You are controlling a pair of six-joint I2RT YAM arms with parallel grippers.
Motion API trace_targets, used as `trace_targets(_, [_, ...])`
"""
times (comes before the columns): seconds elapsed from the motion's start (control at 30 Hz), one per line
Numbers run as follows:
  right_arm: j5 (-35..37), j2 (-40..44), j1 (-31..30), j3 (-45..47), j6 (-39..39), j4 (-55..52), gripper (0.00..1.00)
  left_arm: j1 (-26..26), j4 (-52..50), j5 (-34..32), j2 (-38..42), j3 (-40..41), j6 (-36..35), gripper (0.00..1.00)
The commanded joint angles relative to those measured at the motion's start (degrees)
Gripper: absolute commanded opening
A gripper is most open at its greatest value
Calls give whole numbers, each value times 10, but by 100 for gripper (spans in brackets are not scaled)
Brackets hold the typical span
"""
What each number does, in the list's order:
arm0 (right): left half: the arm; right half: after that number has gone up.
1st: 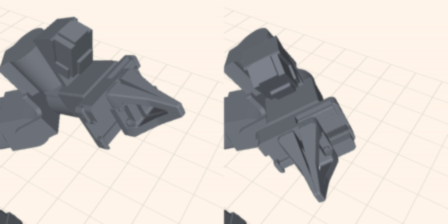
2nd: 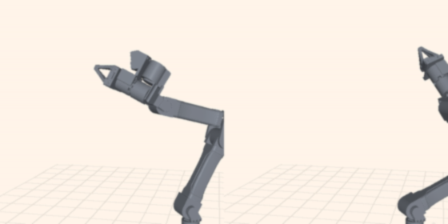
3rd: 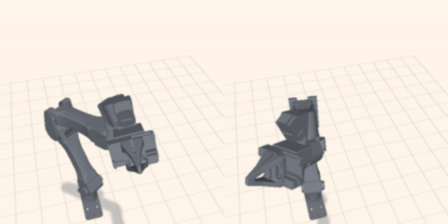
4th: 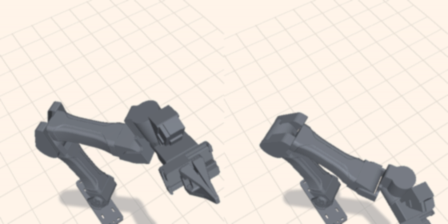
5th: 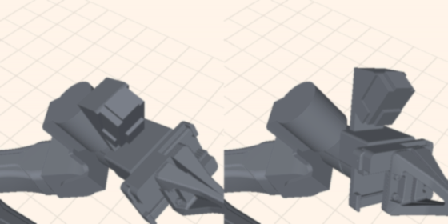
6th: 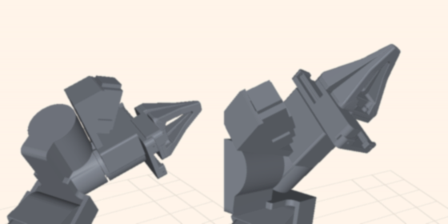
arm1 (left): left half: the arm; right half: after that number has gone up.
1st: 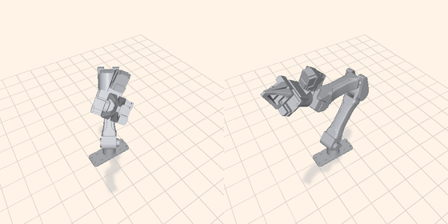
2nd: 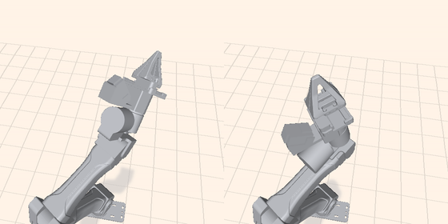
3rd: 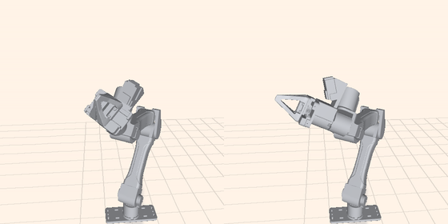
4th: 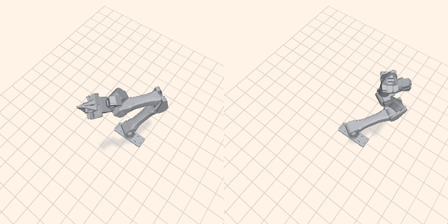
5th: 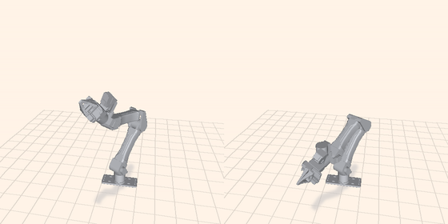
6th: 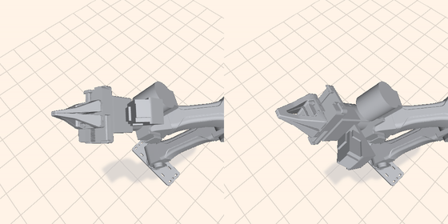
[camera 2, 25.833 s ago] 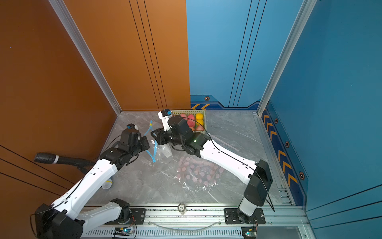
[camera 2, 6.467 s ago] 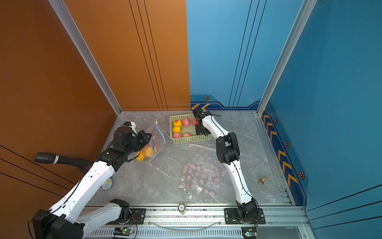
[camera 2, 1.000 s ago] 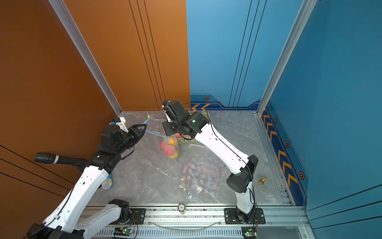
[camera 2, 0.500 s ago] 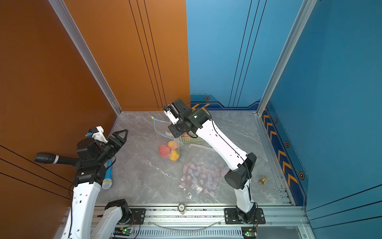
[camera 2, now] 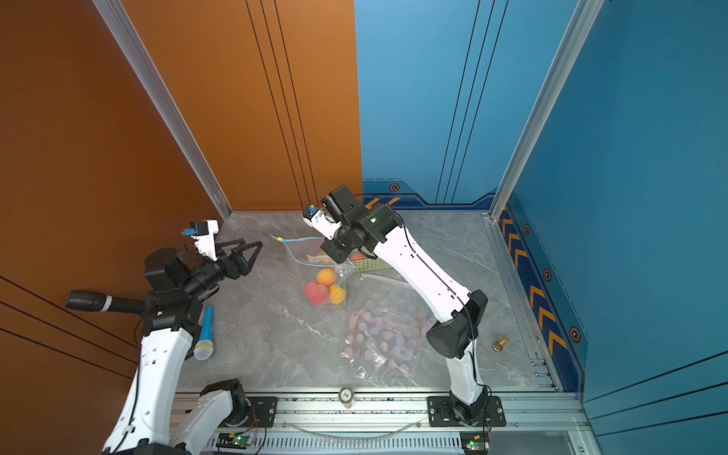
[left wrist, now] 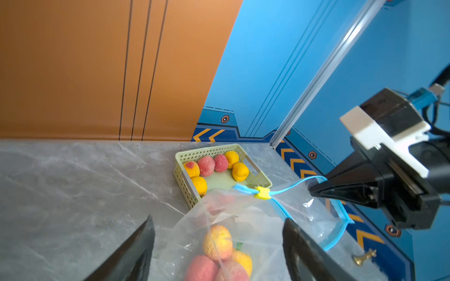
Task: Place the peach in a zip-top bag and seal the zipper
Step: Adjust the zipper food storage bag at the center of the board.
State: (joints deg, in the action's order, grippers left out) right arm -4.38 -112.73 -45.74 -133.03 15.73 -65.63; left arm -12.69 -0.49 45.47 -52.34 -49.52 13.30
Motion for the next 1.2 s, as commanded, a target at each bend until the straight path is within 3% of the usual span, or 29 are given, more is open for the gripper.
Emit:
trace_targets(0.0, [-10, 24, 2, -16, 48, -18, 0, 1, 12, 95, -16, -25, -142, 81])
trace_targets(0.17, [-22, 24, 8, -16, 58, -19, 0, 6, -139, 194, -44, -56, -290, 70])
trace_targets(0.3, [-31, 23, 15, -16, 68, -20, 0, 6, -181, 181, -31, -45, -361, 66])
trace_targets(0.6, [-88, 33, 23, -16, 98, -35, 0, 7, -150, 111, -57, -54, -385, 69])
trace_targets(0.83, [-96, 35, 22, -16, 103, -42, 0, 35, -150, 148, -91, -70, -445, 69])
trace_targets(1.03, [-90, 32, 23, -16, 98, -44, 0, 70, -253, 171, -115, -109, -525, 65])
trace_targets(1.17, [-85, 28, 24, -16, 97, -46, 0, 81, -257, 176, -109, -99, -538, 43])
